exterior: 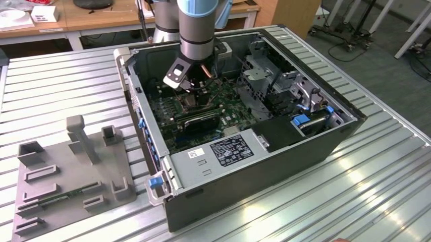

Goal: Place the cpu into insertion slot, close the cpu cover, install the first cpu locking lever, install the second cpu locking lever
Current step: 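Place the cpu into insertion slot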

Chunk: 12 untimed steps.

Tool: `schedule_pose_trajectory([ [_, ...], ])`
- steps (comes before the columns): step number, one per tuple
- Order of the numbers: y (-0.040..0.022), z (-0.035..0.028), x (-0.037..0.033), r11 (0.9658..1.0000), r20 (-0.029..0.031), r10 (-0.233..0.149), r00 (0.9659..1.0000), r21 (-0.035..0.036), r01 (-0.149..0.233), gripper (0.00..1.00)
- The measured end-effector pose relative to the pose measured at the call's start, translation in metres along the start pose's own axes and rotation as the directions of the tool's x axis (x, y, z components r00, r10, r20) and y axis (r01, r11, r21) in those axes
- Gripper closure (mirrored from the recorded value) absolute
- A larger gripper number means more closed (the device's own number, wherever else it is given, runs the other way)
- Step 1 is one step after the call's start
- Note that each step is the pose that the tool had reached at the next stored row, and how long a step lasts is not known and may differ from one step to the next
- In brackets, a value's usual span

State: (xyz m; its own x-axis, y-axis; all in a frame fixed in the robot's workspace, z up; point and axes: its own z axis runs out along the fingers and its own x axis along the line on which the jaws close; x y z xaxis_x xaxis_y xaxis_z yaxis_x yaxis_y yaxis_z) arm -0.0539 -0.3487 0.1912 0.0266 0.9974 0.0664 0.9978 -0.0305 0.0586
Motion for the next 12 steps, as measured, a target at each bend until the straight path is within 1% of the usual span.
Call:
schedule_pose_trajectory([
  [5, 0.0001, -0.0010, 0.0000, 1.0000, 0.0002, 0.000, 1.0000, 0.0001, 0.000, 0.33],
  [12, 0.0006, -0.0112, 0.0007, 1.0000, 0.0001, 0.000, 1.0000, 0.0000, 0.000, 0.33],
])
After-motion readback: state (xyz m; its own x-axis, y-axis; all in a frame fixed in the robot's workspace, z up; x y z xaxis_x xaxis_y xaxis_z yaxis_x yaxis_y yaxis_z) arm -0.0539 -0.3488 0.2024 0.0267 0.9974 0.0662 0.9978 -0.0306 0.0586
